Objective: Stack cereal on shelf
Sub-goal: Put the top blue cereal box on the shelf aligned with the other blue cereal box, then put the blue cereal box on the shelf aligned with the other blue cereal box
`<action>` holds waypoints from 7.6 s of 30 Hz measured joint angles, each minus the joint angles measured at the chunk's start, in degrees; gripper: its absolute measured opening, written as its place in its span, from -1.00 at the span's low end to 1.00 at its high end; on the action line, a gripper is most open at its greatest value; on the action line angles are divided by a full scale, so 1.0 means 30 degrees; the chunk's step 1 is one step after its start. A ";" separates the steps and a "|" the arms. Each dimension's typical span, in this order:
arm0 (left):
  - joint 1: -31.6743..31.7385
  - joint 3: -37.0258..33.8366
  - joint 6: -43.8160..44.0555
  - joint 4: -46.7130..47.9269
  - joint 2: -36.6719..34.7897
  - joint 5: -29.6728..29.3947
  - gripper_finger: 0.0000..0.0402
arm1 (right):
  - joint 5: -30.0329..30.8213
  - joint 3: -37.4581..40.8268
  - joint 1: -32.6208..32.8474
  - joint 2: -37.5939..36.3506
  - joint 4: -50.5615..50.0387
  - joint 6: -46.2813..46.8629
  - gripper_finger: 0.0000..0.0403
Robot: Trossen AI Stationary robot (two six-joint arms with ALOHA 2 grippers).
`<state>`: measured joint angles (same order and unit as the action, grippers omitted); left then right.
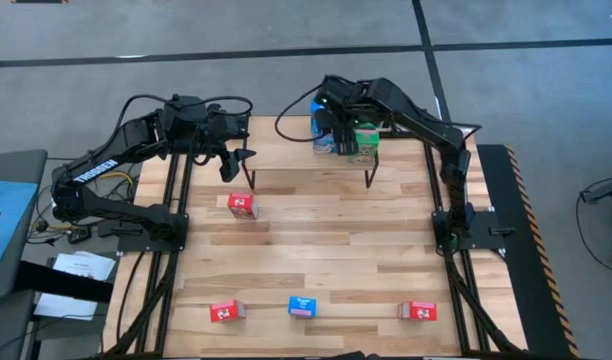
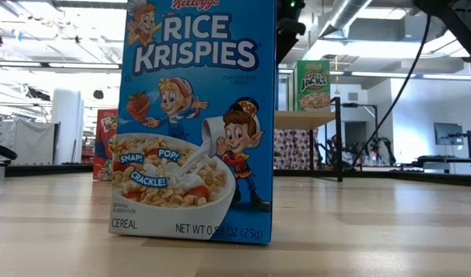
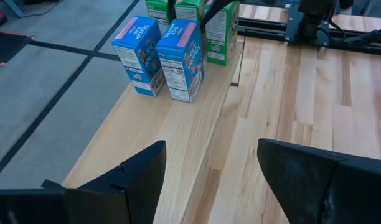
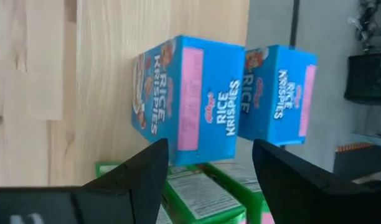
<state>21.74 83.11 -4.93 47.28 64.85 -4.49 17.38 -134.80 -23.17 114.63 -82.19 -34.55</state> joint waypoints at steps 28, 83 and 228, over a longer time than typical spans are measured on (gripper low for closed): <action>0.0000 0.0000 0.0000 -0.0005 -0.0005 0.0006 0.21 | -0.3397 0.1044 0.7699 -0.0335 -0.2554 1.2357 0.28; -0.0007 0.0015 0.1243 -0.0537 0.2024 -0.0112 0.21 | -0.4265 0.3011 1.4815 -0.0276 0.1039 1.8853 0.29; -1.8789 -0.3664 0.7701 -0.9470 1.0631 -0.5036 0.46 | -0.3180 0.3009 1.8912 -0.0286 -0.2249 2.5882 0.29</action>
<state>-34.63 72.12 18.17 18.87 96.75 -19.59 7.84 -125.78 33.56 113.77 -88.93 43.09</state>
